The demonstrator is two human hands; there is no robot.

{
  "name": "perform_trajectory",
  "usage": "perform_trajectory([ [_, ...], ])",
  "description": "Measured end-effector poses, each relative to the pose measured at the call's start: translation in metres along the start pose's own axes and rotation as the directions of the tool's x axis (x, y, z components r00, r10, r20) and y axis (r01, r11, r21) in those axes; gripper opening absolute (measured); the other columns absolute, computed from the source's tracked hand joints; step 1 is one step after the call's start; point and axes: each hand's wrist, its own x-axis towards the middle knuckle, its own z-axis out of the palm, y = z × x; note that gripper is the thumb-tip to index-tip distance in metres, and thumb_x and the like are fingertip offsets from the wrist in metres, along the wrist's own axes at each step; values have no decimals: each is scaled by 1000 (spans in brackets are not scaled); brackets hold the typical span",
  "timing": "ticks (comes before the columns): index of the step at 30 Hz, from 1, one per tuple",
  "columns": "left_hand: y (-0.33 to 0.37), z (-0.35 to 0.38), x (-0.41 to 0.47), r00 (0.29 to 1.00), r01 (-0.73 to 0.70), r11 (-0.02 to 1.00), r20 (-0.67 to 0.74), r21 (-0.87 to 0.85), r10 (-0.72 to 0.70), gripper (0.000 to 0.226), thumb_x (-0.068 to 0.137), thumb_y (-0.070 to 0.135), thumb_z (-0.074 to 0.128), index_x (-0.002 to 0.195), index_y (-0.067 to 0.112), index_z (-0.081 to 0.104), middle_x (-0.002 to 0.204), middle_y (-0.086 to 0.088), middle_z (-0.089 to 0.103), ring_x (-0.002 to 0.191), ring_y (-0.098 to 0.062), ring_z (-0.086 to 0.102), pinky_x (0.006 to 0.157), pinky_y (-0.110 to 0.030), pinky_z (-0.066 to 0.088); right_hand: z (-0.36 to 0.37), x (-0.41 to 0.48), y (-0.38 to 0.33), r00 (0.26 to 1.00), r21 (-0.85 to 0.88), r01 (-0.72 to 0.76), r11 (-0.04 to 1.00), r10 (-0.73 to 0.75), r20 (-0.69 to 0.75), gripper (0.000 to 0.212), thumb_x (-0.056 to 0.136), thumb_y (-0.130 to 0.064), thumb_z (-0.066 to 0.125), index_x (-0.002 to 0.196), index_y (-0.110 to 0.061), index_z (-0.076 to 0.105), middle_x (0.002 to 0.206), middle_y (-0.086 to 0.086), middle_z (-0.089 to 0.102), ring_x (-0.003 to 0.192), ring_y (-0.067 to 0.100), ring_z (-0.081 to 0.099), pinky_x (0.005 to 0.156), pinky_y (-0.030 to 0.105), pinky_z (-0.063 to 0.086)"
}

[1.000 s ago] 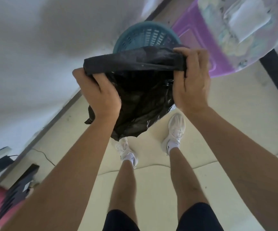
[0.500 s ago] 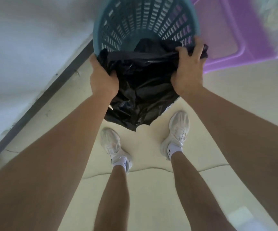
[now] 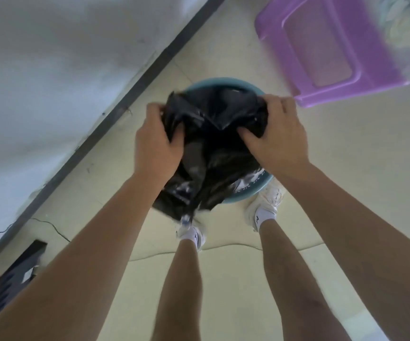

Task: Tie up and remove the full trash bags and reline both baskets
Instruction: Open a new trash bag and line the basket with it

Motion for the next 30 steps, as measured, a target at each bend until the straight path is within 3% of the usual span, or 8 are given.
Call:
perform_trajectory([
  [3, 6, 23, 13, 980, 63, 979, 196, -196, -24, 70, 83, 24, 75, 140, 15, 36, 124, 11, 54, 109, -4, 51, 92, -6, 38, 26, 4, -5, 979, 48, 182, 982, -177, -98, 50, 93, -36, 58, 138, -15, 48, 137, 7, 46, 115, 27, 55, 92, 40, 48],
  [5, -4, 40, 17, 949, 55, 998, 312, -32, -43, 87, 78, 25, 79, 149, 13, 30, 144, -3, 46, 134, -20, 42, 113, -32, 35, 51, 8, 10, 972, -199, 187, 962, -152, 180, 41, 98, -26, 50, 137, -13, 49, 139, 12, 46, 117, 34, 55, 91, 45, 50],
  [8, -8, 45, 6, 982, -24, 974, 188, 227, -19, 100, 78, 34, 79, 154, 18, 16, 156, -13, 24, 146, -31, 19, 119, -49, 23, 63, 8, 29, 861, -512, 170, 842, 127, 493, 35, 98, -21, 43, 125, -9, 61, 122, 13, 60, 109, 38, 61, 83, 42, 51],
  [12, -19, 39, -23, 966, 35, 920, 222, 390, -131, 103, 72, 37, 81, 152, 24, 18, 144, -16, 39, 132, -37, 39, 100, -52, 39, 45, 2, 25, 935, -410, 155, 899, 1, 356, 38, 103, -31, 35, 114, -10, 65, 109, 17, 67, 103, 40, 63, 78, 39, 48],
  [15, -39, 32, -48, 930, 144, 910, 261, 389, -259, 40, 82, 12, 60, 121, 14, 54, 105, -14, 63, 100, -39, 61, 69, -36, 42, 22, -10, 33, 936, -411, 215, 886, -68, 344, 29, 100, -28, 40, 113, -12, 60, 106, 13, 67, 99, 37, 64, 70, 36, 39],
  [21, -28, 21, -89, 931, 337, 924, 84, 183, -356, 30, 85, 30, 56, 112, 18, 50, 94, -7, 65, 87, -34, 62, 72, -41, 52, -17, -35, 67, 969, -232, 154, 961, -101, 223, 29, 102, -28, 42, 110, -13, 66, 114, 12, 57, 96, 35, 63, 77, 39, 49],
  [25, -17, 30, -99, 981, 135, 983, 123, 126, -150, 73, 67, 84, 60, 115, 30, 55, 104, 9, 64, 94, -15, 61, 79, -36, 53, -28, -60, 81, 977, -65, 212, 975, -214, -21, 27, 101, -23, 51, 118, -12, 69, 133, 15, 52, 100, 35, 62, 82, 41, 51],
  [30, -10, 45, -97, 991, -131, 966, 15, 221, 131, 48, 100, 49, 40, 78, 12, 61, 73, -8, 60, 71, -32, 59, 61, -40, 48, -31, -87, 99, 990, -375, 78, 924, -28, 137, 33, 98, -47, 43, 111, -24, 64, 99, 5, 64, 93, 32, 61, 67, 33, 39],
])
